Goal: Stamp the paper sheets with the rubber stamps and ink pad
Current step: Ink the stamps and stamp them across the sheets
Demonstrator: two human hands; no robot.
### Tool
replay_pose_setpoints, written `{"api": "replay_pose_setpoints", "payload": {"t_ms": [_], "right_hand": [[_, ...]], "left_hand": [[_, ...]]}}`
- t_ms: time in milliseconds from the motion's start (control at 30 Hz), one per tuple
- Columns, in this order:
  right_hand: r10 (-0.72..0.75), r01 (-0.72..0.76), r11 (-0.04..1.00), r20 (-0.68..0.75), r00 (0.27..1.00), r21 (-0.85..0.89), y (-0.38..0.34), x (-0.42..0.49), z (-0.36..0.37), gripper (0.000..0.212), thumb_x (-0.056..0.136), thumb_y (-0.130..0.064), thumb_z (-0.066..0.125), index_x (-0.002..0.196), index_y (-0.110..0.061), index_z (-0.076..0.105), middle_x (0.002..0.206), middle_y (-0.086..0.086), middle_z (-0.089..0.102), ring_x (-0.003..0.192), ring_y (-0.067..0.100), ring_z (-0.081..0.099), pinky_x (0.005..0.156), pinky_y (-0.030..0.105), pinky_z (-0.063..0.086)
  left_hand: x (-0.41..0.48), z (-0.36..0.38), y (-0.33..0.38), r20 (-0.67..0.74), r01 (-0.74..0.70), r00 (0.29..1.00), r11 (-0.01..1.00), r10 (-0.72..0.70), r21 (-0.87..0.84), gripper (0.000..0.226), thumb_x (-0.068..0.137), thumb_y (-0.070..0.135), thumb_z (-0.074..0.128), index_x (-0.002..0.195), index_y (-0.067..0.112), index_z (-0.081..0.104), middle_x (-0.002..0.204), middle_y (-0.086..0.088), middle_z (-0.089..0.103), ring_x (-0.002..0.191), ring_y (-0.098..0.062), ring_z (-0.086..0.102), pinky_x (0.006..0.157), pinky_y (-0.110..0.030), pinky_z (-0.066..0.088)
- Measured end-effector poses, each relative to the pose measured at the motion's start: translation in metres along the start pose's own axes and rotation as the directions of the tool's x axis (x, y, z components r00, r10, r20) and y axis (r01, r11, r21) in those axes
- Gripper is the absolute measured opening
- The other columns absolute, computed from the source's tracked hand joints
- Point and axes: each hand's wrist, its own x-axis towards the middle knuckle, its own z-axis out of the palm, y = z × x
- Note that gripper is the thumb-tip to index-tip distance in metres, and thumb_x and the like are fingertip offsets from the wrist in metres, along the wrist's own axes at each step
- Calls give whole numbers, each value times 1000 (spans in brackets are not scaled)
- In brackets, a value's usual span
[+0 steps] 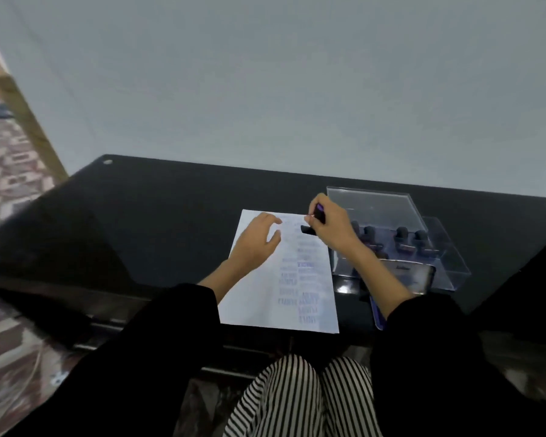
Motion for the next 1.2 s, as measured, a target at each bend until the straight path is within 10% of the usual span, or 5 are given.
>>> {"api": "replay_pose_setpoints", "payload": {"t_ms": [400, 1200], "right_hand": [[108, -102, 994, 146, 983, -49, 25, 74, 87, 13, 86, -7, 64, 86, -13, 51, 87, 0, 53, 82, 16, 54, 78, 35, 54], [11, 10, 974, 90, 996, -225, 34, 66, 131, 13, 92, -6, 52, 103, -1, 50, 106, 16, 58, 85, 14, 49, 74, 16, 37]], "left_hand": [[39, 5, -89, 125, 141, 974, 938, -189, 317, 49, 101, 26, 31, 147, 13, 22, 157, -3, 17, 146, -18, 6, 118, -35, 12], [36, 23, -104, 192, 47, 968, 872, -160, 488, 55, 101, 39, 20, 150, 14, 9, 158, -3, 4, 146, -17, 0, 119, -39, 4]]}}
